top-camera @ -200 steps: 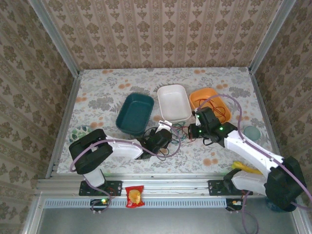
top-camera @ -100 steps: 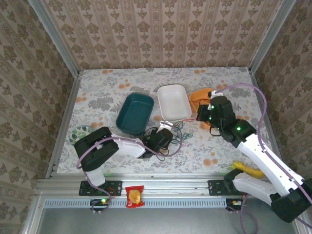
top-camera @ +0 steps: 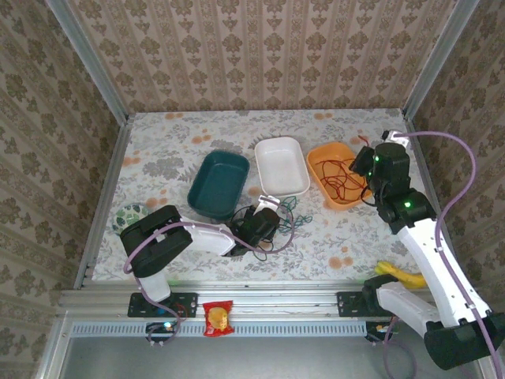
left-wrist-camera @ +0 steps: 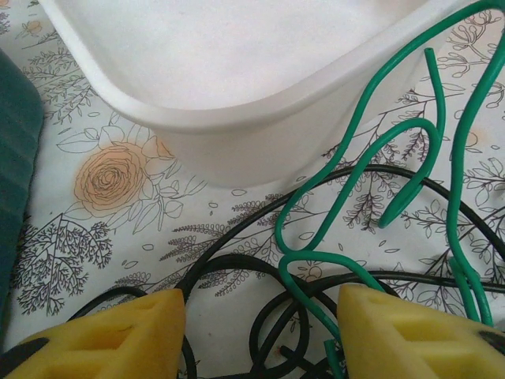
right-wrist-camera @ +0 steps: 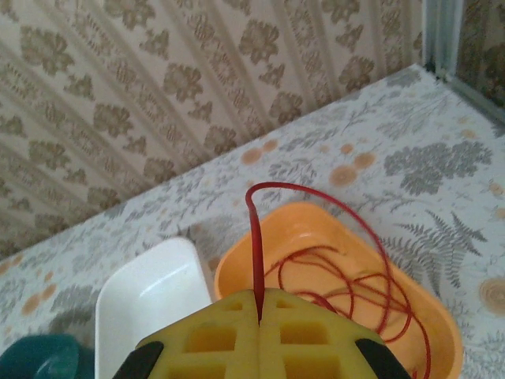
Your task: Untangle the cables
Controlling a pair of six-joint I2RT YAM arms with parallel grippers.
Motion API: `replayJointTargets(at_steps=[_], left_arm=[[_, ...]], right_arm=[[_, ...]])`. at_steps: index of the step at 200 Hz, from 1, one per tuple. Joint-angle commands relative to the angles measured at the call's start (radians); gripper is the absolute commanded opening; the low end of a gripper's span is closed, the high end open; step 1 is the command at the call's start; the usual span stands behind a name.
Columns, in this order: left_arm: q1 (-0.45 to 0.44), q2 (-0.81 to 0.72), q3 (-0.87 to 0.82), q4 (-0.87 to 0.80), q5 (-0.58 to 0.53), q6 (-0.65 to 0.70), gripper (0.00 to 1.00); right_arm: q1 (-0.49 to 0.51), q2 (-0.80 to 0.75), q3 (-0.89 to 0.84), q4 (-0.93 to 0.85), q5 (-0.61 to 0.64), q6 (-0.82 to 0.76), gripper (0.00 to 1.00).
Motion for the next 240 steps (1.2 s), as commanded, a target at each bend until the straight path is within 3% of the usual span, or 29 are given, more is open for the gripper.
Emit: replayJointTargets(at_steps=[1, 62, 105, 133, 171, 198, 240], left_arm=[[0.009, -0.012, -0.013, 0.009, -0.008, -0.007, 0.55], [0.007, -0.018, -0.017, 0.009, -0.013, -0.007, 0.56], [0.008, -0.018, -0.016, 0.006, -0.016, -0.008, 0.57], [0.008, -0.019, -0.016, 0.003, -0.019, -0.007, 0.58], [0.007, -0.015, -0.011, -0.002, -0.017, -0.009, 0.58], [0.008, -0.005, 0.004, -0.011, -0.008, -0.004, 0.58], [0.007, -0.002, 0.007, -0.013, -0.007, -0.002, 0.59]], right_arm=[[-0.023, 0.044, -0.004, 0.085, 0.05, 0.013, 0.0], [-0.033, 0.216, -0.056, 0.149, -0.016, -0.025, 0.0], [-0.04, 0.282, -0.102, 0.16, -0.03, 0.051, 0.0], [-0.073, 0.258, -0.13, 0.166, -0.027, 0.113, 0.0], [-0.123, 0.129, -0.146, 0.281, -0.161, 0.113, 0.0], [-0.143, 0.094, -0.073, 0.257, -0.225, 0.091, 0.0], [-0.164, 0.117, -0.015, 0.246, -0.173, 0.076, 0.0]])
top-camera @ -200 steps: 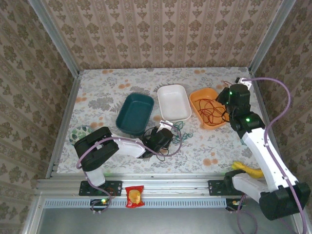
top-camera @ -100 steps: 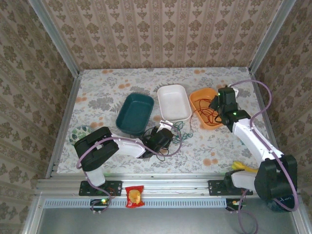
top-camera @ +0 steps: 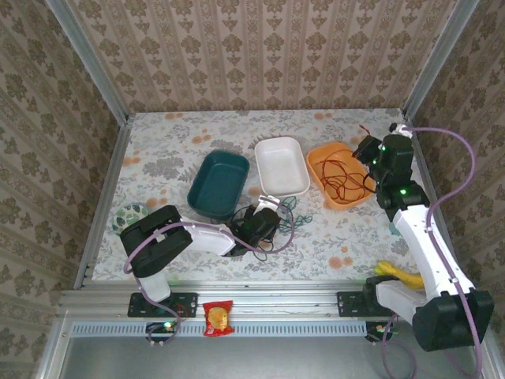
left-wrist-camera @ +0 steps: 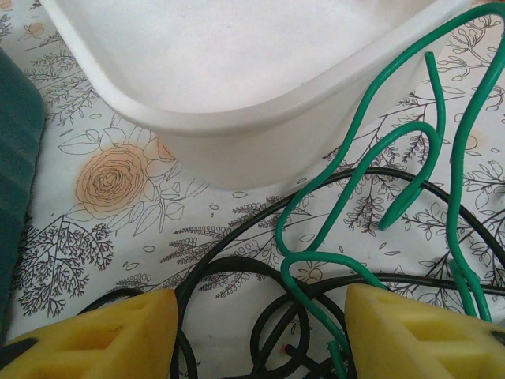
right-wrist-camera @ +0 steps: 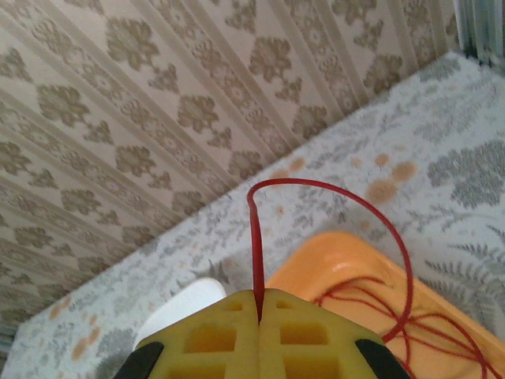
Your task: Untangle the cables
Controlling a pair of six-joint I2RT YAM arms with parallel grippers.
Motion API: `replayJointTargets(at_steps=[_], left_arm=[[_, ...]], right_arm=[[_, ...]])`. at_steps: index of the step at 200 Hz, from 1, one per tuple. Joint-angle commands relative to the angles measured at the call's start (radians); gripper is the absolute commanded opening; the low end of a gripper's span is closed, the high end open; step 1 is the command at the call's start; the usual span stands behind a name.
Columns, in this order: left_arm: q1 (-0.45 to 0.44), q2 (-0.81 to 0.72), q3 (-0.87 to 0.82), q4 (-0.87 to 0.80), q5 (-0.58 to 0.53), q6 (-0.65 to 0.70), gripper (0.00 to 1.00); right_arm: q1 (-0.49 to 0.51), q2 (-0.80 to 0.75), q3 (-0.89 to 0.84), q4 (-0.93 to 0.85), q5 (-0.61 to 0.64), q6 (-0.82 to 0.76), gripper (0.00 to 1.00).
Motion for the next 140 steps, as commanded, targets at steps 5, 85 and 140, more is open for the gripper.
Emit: replayJointTargets(at_steps=[5, 85, 140], left_arm=[[0.006, -0.002, 0.009, -0.019, -0.003, -0.002, 0.59], [0.005, -0.002, 0.01, -0.019, -0.011, -0.003, 0.61], [0.004, -0.002, 0.012, -0.023, -0.014, -0.005, 0.62]], right_arm=[[-0.009, 0.022, 0.032, 0.017, 0.039, -0.018, 0.0], [0.045, 0.206, 0.005, 0.023, 0.146, -0.076, 0.0], [0.079, 0.269, -0.038, -0.038, 0.014, -0.047, 0.0]])
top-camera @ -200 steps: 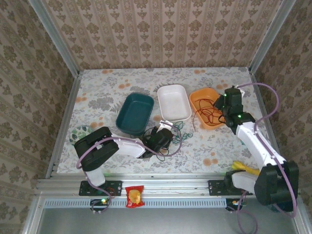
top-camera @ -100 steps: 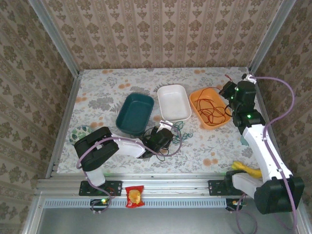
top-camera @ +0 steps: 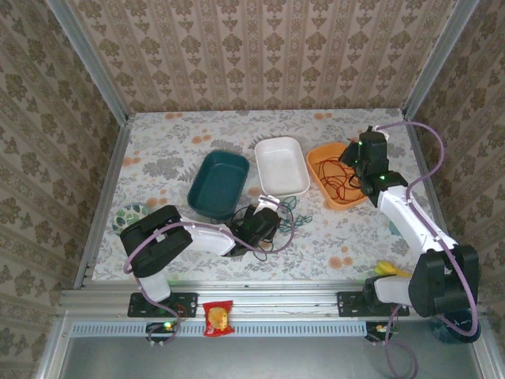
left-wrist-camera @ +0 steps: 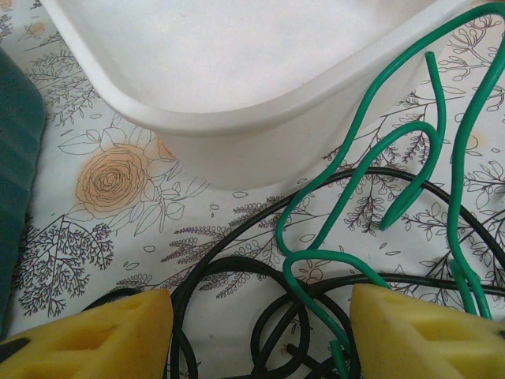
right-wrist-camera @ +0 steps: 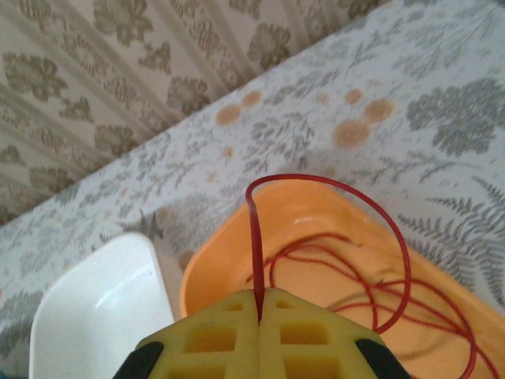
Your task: Untangle the cables
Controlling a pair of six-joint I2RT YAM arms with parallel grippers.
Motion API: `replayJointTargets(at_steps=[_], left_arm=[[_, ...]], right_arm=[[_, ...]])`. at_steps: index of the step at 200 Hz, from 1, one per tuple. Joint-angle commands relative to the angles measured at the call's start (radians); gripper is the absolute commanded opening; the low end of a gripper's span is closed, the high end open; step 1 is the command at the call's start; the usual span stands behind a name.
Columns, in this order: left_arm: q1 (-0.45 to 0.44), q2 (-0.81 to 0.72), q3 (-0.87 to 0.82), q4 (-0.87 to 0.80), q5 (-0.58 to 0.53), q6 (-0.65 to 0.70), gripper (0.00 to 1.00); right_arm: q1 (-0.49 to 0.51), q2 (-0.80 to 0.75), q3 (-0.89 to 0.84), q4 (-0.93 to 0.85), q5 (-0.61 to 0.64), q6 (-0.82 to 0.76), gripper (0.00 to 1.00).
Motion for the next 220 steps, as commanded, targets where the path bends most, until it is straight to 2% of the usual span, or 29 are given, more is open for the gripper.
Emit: replayJointTargets(at_steps=[1, 29, 113, 129, 145, 164, 187, 220], left_arm=[[0.005, -0.002, 0.013, -0.022, -0.014, -0.004, 0.62], [0.005, -0.003, 0.01, -0.022, -0.016, -0.004, 0.62], [-0.007, -0.042, 0.016, -0.015, -0.029, 0.025, 0.63], [-0.007, -0.07, 0.019, -0.007, -0.03, 0.032, 0.63], [-0.009, -0.101, 0.031, -0.004, -0.028, 0.057, 0.66], [-0.008, -0.141, 0.048, 0.001, -0.042, 0.082, 0.69], [-0.002, -0.185, 0.055, 0.017, -0.049, 0.095, 0.72], [0.018, -0.238, 0.046, 0.007, -0.042, 0.047, 0.76]], right_arm=[[0.005, 0.044, -0.023, -0.05, -0.055, 0.005, 0.0], [0.005, 0.132, -0.026, -0.048, -0.086, 0.026, 0.0], [0.005, 0.363, 0.058, -0.112, -0.057, 0.102, 0.05], [0.005, 0.364, 0.062, -0.126, -0.059, 0.105, 0.15], [0.005, 0.338, 0.058, -0.134, -0.051, 0.104, 0.36], [0.005, 0.27, 0.041, -0.128, -0.018, 0.091, 0.49], [0.005, 0.177, 0.034, -0.141, 0.02, 0.064, 0.56], [0.02, 0.043, 0.036, -0.187, -0.012, 0.011, 0.59]])
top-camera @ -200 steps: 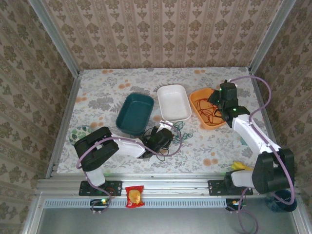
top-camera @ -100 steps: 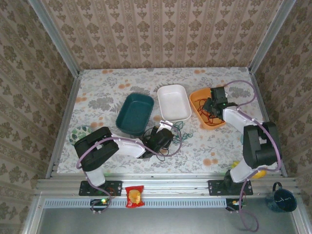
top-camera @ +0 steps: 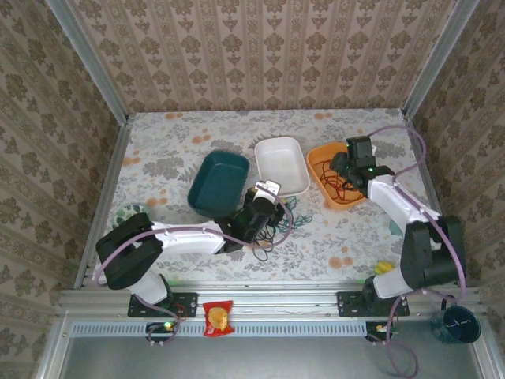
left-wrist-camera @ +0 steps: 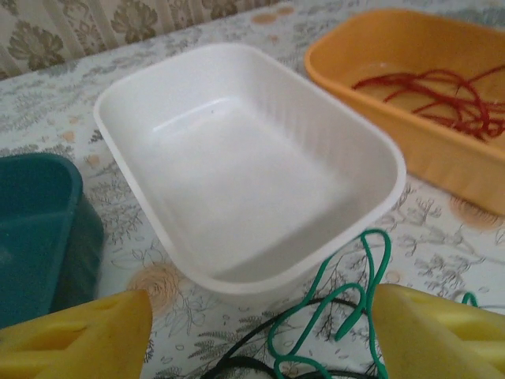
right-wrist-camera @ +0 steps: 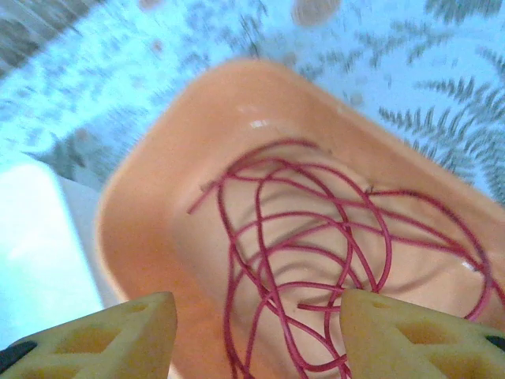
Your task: Untangle the cables
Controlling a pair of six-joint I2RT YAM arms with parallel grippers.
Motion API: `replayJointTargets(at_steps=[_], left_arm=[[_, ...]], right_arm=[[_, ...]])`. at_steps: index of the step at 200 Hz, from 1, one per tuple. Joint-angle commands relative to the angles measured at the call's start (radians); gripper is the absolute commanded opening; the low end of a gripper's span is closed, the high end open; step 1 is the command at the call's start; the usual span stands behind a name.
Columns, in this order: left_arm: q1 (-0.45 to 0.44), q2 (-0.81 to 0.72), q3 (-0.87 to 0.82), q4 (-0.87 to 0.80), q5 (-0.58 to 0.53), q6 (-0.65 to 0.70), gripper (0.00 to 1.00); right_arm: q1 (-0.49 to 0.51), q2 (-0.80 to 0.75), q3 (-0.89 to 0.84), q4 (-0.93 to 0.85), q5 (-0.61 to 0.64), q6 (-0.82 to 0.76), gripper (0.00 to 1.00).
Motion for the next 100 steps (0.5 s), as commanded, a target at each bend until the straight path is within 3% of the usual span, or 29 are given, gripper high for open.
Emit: replayJointTargets(at_steps=[1, 52, 74, 100], left_arm=[[0.017, -0.044, 0.009, -0.008, -0.015, -0.018, 0.76], [0.041, -0.084, -0.048, -0.095, 0.007, -0.06, 0.76], [0.04, -0.082, -0.065, -0.135, 0.006, -0.064, 0.74], [0.039, -0.071, -0.08, -0.14, 0.012, -0.087, 0.73]], right_arm=[[0.017, -0.096, 0.004, -0.063, 0.006, -0.049, 0.59], [0.243, -0.114, -0.047, -0.126, -0.358, -0.157, 0.56], [0.34, -0.061, -0.052, -0.151, -0.4, -0.194, 0.53], [0.369, 0.033, -0.039, -0.149, -0.44, -0.195, 0.5]])
